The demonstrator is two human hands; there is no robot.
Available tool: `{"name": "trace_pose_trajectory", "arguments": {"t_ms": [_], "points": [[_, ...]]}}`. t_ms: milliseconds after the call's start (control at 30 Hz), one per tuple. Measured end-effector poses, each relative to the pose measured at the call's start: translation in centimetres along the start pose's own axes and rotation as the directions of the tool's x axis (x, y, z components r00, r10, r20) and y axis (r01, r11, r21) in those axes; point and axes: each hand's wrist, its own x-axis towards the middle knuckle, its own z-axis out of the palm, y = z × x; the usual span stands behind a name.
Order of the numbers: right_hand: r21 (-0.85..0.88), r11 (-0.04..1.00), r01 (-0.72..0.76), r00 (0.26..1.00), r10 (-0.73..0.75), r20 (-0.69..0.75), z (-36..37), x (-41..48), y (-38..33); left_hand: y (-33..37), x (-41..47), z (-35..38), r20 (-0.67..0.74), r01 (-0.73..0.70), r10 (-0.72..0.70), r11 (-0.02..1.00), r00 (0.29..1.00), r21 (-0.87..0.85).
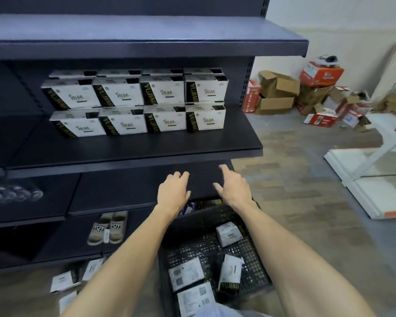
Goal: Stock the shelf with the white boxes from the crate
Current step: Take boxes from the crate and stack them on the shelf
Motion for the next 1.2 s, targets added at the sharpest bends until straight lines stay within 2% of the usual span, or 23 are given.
{"name": "trace_pose_trajectory", "arguments": {"t_ms": [200, 300, 500, 700, 900, 1200], "points": [[0.031, 0.999, 0.007, 0.997, -0.009, 0.08, 1.8, -3.3, 1.5, 2.5, -3.6, 4.1, 0.063, 0.066, -0.064, 0.998, 0.996, -0.02], [0.027, 1.0, 0.003, 0.989, -0.007, 0.146, 3.2, -5.4, 2.8, 5.0, -5.8, 6.7, 0.104, 0.145, -0.139, 0.988, 0.985, -0.05], [0.03, 0.999, -0.03, 0.955, 0.02, 0.295, 6.4, -9.3, 6.4, 9.5, -10.6, 11.3, 0.19, 0.281, -0.265, 0.958, 0.945, -0.063], [0.037, 0.999, -0.034, 0.925, 0.017, 0.379, 8.3, -11.4, 9.8, 11.4, -13.6, 13.6, 0.264, 0.388, -0.371, 0.921, 0.89, -0.012], [0.042, 0.998, -0.056, 0.877, 0.029, 0.48, 9.3, -12.5, 12.8, 13.5, -16.1, 15.8, 0.357, 0.495, -0.455, 0.868, 0.816, -0.026], [-0.032, 0.993, -0.113, 0.742, 0.105, 0.662, 11.7, -13.6, 18.9, 15.6, -16.1, 19.3, 0.476, 0.497, -0.44, 0.868, 0.762, 0.007]]}}
